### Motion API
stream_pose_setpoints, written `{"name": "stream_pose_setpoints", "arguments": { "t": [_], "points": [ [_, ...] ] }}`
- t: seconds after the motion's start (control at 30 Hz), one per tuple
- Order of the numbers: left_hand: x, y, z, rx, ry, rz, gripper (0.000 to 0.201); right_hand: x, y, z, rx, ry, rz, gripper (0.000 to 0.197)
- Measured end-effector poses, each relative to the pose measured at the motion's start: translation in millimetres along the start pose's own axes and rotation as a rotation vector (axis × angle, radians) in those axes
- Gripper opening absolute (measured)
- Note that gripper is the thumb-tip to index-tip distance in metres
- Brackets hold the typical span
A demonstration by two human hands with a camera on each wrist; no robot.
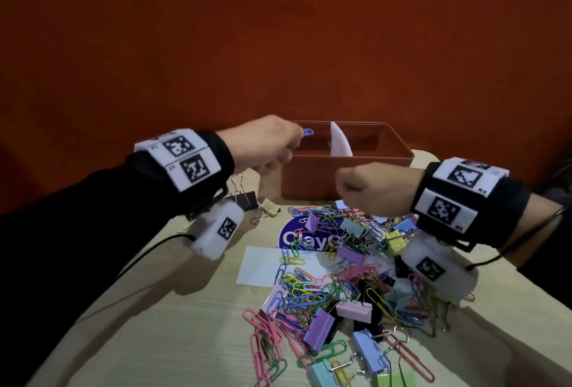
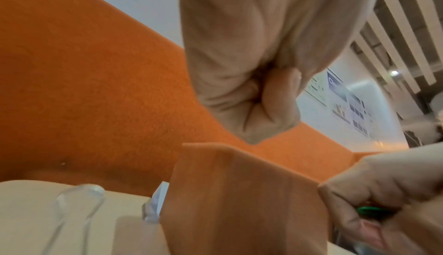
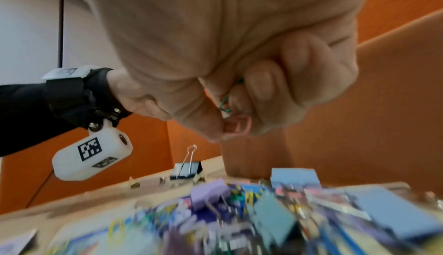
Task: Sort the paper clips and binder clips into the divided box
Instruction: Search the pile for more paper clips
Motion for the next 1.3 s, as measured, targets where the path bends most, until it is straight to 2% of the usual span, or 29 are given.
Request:
{"name": "stream_pose_setpoints", "arguments": {
  "t": [0.1, 0.23, 0.4, 0.5, 0.6, 0.67, 0.77, 0.83, 0.93, 1.0, 1.17, 1.3],
  "points": [
    [9.3, -14.0, -9.0, 0.061, 0.04, -0.017, 0.037, 0.0, -6.4, -21.6, 0.139, -0.214, 0.053, 0.015],
    [10.5, -31.0, -8.7, 0.059, -0.013, -0.113, 0.033, 3.5, -24.1, -40.7, 0.329, -0.406, 0.114, 0.016],
    [13.4, -39.7, -4.6, 0.075, -0.165, -0.126, 0.027, 1.4, -42.9, -53.6, 0.332, -0.373, 0.186, 0.021],
    [15.1, -42.5, -6.3, 0.103, -0.143, -0.118, 0.023, -1.4, -50.8, -55.4, 0.355, -0.389, 0.183, 0.016],
    [16.0, -42.0, -9.9, 0.118, -0.07, -0.111, 0.023, -1.6, -56.4, -51.4, 0.351, -0.506, 0.196, 0.022],
    [15.8, -39.5, -11.1, 0.12, -0.046, -0.103, 0.025, -1.3, -59.1, -48.7, 0.344, -0.495, 0.172, 0.024],
    [13.6, -33.5, -10.4, 0.107, -0.048, -0.065, 0.021, -1.6, -56.6, -43.9, 0.377, -0.458, 0.118, 0.025],
    [9.8, -31.0, -10.0, 0.11, -0.061, -0.012, 0.017, -2.3, -50.3, -41.0, 0.451, -0.436, 0.082, 0.022],
    [3.1, -26.5, -9.3, 0.2, -0.183, 0.154, 0.01, -8.5, -34.9, -37.6, 0.56, -0.339, 0.005, 0.019],
    [-1.2, -19.9, -6.5, 0.227, -0.301, 0.261, 0.005, -13.9, -25.4, -34.7, 0.535, -0.253, -0.022, 0.015],
    [-17.8, -5.1, 14.7, -0.004, -0.623, 0.302, 0.005, -16.7, -16.3, -19.1, 0.282, -0.084, -0.018, 0.015],
    [-22.9, -2.1, 35.6, -0.154, -0.914, 0.31, 0.037, -13.2, -18.5, -4.9, 0.051, 0.029, 0.052, 0.012]
  ]
}}
Point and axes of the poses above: each hand's wrist, its own y-axis away from the middle knuckle, its own z-axis out of the palm, x = y × z, the point moved 1 cm from there along -y, towards the middle knuckle, and after that the axes turned 3 degrees about -z, right-handed, at the moved point
